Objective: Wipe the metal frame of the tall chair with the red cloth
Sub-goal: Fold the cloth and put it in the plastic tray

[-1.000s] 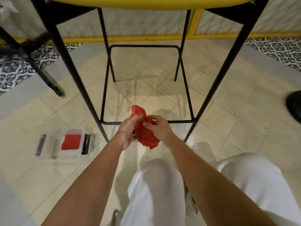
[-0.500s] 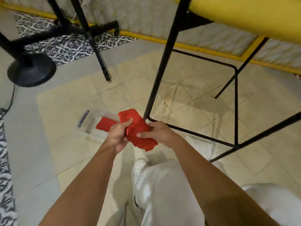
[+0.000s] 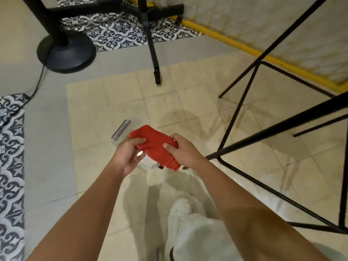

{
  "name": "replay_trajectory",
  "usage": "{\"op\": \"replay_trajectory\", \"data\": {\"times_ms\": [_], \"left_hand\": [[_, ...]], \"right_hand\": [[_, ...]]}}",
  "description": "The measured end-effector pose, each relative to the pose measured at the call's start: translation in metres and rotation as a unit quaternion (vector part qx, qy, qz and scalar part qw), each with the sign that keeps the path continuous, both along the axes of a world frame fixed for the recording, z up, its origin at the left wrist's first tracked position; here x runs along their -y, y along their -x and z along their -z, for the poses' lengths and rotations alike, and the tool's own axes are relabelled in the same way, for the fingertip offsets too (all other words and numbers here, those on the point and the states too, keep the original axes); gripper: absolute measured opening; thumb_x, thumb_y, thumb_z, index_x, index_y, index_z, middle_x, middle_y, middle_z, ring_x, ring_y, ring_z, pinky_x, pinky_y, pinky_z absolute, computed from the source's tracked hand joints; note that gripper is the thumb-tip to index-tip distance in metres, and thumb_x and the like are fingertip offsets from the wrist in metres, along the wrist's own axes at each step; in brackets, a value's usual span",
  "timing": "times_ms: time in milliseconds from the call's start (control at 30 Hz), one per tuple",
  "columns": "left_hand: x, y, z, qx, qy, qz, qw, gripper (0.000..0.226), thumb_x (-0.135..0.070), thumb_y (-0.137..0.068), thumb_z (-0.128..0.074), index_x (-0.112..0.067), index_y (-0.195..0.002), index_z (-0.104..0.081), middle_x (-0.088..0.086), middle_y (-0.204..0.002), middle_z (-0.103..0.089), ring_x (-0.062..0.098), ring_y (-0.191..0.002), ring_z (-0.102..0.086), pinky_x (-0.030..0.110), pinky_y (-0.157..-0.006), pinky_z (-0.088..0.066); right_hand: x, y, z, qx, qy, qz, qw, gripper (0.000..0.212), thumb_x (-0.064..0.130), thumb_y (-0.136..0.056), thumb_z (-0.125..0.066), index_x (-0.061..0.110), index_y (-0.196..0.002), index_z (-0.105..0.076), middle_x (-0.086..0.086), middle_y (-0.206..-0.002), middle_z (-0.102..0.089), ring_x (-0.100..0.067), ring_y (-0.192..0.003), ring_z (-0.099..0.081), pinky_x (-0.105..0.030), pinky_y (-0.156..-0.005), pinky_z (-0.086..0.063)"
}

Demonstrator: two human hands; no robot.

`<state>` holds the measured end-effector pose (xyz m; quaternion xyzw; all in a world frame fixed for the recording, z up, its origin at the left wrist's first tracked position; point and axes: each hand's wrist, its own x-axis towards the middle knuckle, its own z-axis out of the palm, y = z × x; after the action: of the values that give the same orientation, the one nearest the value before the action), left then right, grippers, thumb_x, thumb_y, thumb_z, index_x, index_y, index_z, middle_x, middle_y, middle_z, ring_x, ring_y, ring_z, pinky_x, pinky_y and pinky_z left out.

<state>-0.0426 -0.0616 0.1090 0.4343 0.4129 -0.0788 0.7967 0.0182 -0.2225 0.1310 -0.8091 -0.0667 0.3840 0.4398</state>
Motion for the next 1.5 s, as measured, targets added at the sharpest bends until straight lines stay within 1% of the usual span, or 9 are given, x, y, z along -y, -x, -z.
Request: {"op": "replay_trajectory", "data": {"times_ms": [133,300,467,567,700,867,1133,1267,1500], "left_hand": [[-0.024,-0.008,0.038,0.007,-0.065,0.021,0.998,0.056,0.007,-0.083,-0.049,-0.037,-0.118,-0.053,-0.012,-0.081,-0.06,0.007,-0.057,-0.049,0.025,-0.063,-0.041],[-0.04,-0.014,0.087,0.003,-0.147,0.054,0.988,0.044,0.012,-0.088,-0.049,-0.028,-0.098,-0.062,-0.003,-0.105,-0.058,0.008,-0.071,-0.057,0.017,-0.057,-0.051],[-0.056,-0.026,0.14,-0.011,-0.248,0.135,0.959,0.037,0.013,-0.088,-0.051,-0.009,-0.117,-0.06,0.005,-0.126,-0.05,0.025,-0.103,-0.058,0.017,-0.067,-0.056],[-0.061,-0.037,0.169,-0.049,-0.343,0.219,0.912,0.049,0.013,-0.086,-0.054,-0.012,-0.128,-0.055,0.01,-0.132,-0.048,0.027,-0.113,-0.055,0.033,-0.089,-0.053],[-0.06,-0.049,0.198,-0.037,-0.474,0.334,0.814,0.058,0.01,-0.085,-0.052,-0.016,-0.137,-0.048,0.009,-0.134,-0.047,0.026,-0.121,-0.047,0.02,-0.102,-0.033],[-0.062,-0.063,0.223,-0.047,-0.52,0.422,0.742,0.057,-0.001,-0.091,-0.047,-0.024,-0.143,-0.038,0.003,-0.141,-0.041,0.024,-0.124,-0.044,0.026,-0.099,-0.036],[-0.059,-0.073,0.262,-0.069,-0.512,0.422,0.746,0.05,-0.006,-0.094,-0.047,-0.02,-0.141,-0.039,0.015,-0.14,-0.043,0.033,-0.121,-0.046,0.035,-0.097,-0.036],[-0.059,-0.073,0.267,-0.076,-0.497,0.398,0.767,0.056,-0.006,-0.091,-0.052,-0.022,-0.142,-0.038,0.011,-0.145,-0.036,0.029,-0.128,-0.04,0.022,-0.099,-0.031],[-0.049,-0.075,0.256,-0.106,-0.637,0.356,0.675,0.046,-0.027,-0.082,-0.067,-0.026,-0.127,-0.056,0.006,-0.133,-0.046,0.03,-0.12,-0.039,0.039,-0.095,-0.039]], "right_hand": [[-0.024,-0.016,0.044,-0.012,-0.02,0.047,0.999,0.031,0.023,-0.093,-0.057,0.016,-0.123,-0.049,0.009,-0.095,-0.055,-0.014,-0.092,-0.057,-0.021,-0.074,-0.047],[-0.046,-0.03,0.104,-0.056,-0.021,0.131,0.99,0.036,0.014,-0.083,-0.069,0.024,-0.111,-0.047,-0.002,-0.103,-0.057,-0.023,-0.098,-0.061,-0.039,-0.086,-0.052],[-0.063,-0.037,0.148,0.034,0.018,0.054,0.998,0.027,-0.003,-0.077,-0.065,0.019,-0.092,-0.06,0.011,-0.091,-0.057,-0.013,-0.089,-0.057,-0.024,-0.079,-0.05],[-0.073,-0.037,0.168,0.089,0.064,-0.033,0.993,0.026,-0.005,-0.083,-0.059,0.009,-0.102,-0.068,0.001,-0.115,-0.057,-0.015,-0.095,-0.057,-0.009,-0.069,-0.043],[-0.083,-0.042,0.19,0.126,0.193,-0.18,0.956,0.032,0.004,-0.09,-0.055,0.007,-0.121,-0.058,-0.009,-0.136,-0.038,-0.025,-0.106,-0.056,-0.03,-0.083,-0.05],[-0.088,-0.052,0.204,0.174,0.252,-0.266,0.914,0.024,0.008,-0.094,-0.049,0.004,-0.116,-0.057,-0.012,-0.126,-0.045,-0.022,-0.096,-0.056,-0.025,-0.087,-0.042],[-0.098,-0.054,0.232,0.181,0.284,-0.285,0.898,0.03,0.013,-0.089,-0.058,0.003,-0.117,-0.055,-0.013,-0.124,-0.045,-0.025,-0.105,-0.054,-0.027,-0.077,-0.043],[-0.1,-0.049,0.237,0.228,0.303,-0.289,0.879,0.028,0.018,-0.089,-0.059,0.006,-0.115,-0.056,-0.012,-0.124,-0.044,-0.024,-0.105,-0.054,-0.028,-0.072,-0.04],[-0.102,-0.042,0.24,0.301,0.319,-0.31,0.844,0.027,0.019,-0.089,-0.055,0.009,-0.114,-0.058,-0.011,-0.121,-0.05,-0.027,-0.109,-0.051,-0.032,-0.075,-0.046]]}}
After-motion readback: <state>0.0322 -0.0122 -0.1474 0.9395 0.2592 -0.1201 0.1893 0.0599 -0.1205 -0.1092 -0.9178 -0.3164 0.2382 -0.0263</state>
